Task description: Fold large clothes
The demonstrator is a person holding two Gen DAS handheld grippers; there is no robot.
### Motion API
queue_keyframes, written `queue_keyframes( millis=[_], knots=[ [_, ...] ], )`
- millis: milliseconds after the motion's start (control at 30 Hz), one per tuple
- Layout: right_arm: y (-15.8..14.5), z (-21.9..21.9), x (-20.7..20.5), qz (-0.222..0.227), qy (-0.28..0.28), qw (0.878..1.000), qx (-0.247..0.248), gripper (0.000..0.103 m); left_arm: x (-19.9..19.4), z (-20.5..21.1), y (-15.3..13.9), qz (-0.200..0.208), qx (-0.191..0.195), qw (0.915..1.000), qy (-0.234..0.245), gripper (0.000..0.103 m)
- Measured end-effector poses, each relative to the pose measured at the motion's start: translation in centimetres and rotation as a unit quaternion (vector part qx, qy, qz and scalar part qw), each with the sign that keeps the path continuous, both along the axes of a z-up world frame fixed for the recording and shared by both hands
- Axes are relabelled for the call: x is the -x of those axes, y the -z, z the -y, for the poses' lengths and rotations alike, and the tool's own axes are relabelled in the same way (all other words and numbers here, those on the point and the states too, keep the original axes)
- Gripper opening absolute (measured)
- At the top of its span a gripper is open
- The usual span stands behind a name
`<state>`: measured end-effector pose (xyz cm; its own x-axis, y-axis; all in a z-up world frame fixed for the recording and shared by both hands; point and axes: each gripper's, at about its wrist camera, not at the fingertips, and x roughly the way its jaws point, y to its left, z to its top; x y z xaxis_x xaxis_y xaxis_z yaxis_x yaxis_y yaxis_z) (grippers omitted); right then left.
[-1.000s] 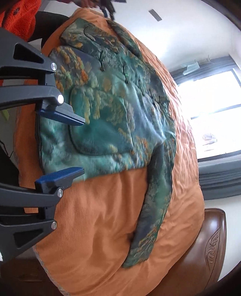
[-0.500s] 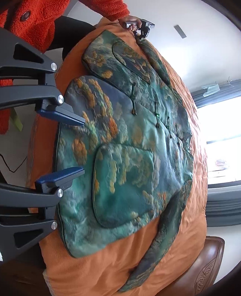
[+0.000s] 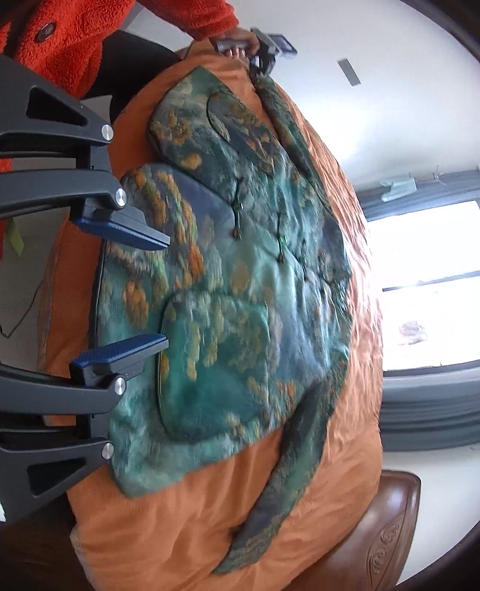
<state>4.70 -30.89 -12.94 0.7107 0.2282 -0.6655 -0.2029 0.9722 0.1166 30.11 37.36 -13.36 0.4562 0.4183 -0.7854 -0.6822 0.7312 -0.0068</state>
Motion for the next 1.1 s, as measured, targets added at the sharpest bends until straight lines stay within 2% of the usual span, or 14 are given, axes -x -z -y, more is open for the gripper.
queue_keyframes(
  millis=[33, 100, 167, 267, 400, 500, 567, 600, 633, 667, 733, 900, 1067, 1100],
  knots=[
    [0.0, 0.8, 0.1, 0.000, 0.014, 1.000, 0.007, 0.063, 1.2, 0.9, -0.8, 0.014, 0.001, 0.9998, 0.014, 0.057],
    [-0.1, 3.0, 0.3, 0.002, 0.047, 0.999, 0.019, 0.065, 2.8, 3.3, -2.1, 0.031, 0.004, 0.9980, 0.055, 0.063],
    [-0.2, 5.9, 0.0, -0.003, 0.085, 0.996, 0.014, 0.065, 4.1, 6.5, -2.8, 0.026, 0.024, 0.9916, 0.124, 0.074],
    [0.1, 10.1, -1.0, -0.024, 0.113, 0.993, -0.018, 0.066, 5.9, 12.6, -2.2, 0.004, 0.083, 0.9619, 0.261, 0.082],
    [2.6, 13.2, -3.7, -0.097, 0.095, 0.989, -0.061, 0.066, 8.3, 20.7, -0.1, -0.013, 0.152, 0.9064, 0.394, 0.086],
    [4.6, 13.6, -4.9, -0.127, 0.062, 0.985, -0.098, 0.066, 8.8, 25.0, 1.8, -0.043, 0.133, 0.8895, 0.435, 0.088],
    [5.6, 13.8, -5.6, -0.129, 0.054, 0.984, -0.110, 0.066, 8.8, 26.7, 3.0, -0.068, 0.117, 0.8831, 0.449, 0.086],
    [6.0, 13.9, -5.8, -0.137, 0.054, 0.982, -0.118, 0.049, 8.7, 27.2, 3.6, -0.077, 0.119, 0.8799, 0.454, 0.081],
    [6.0, 13.9, -6.1, -0.140, 0.047, 0.980, -0.135, 0.028, 8.7, 27.5, 3.7, -0.083, 0.123, 0.8780, 0.455, 0.060],
    [5.8, 13.6, -6.1, -0.143, 0.039, 0.979, -0.141, 0.014, 8.6, 27.6, 3.8, -0.089, 0.126, 0.8759, 0.457, 0.036],
    [4.3, 12.7, -5.5, -0.126, 0.037, 0.985, -0.113, 0.014, 8.8, 27.6, 3.0, -0.090, 0.119, 0.8741, 0.462, 0.020],
    [1.3, 12.0, -3.0, -0.100, 0.022, 0.989, -0.107, 0.012, 11.3, 26.9, 0.5, -0.080, 0.102, 0.8754, 0.466, 0.017],
    [4.4, 11.9, -2.8, -0.124, 0.047, 0.987, -0.087, 0.013, 10.8, 26.9, 2.4, -0.092, 0.083, 0.8826, 0.453, 0.021],
    [4.8, 11.8, -3.3, -0.126, 0.053, 0.987, -0.088, 0.017, 10.7, 27.0, 2.4, -0.091, 0.076, 0.8847, 0.451, 0.024]
  ],
)
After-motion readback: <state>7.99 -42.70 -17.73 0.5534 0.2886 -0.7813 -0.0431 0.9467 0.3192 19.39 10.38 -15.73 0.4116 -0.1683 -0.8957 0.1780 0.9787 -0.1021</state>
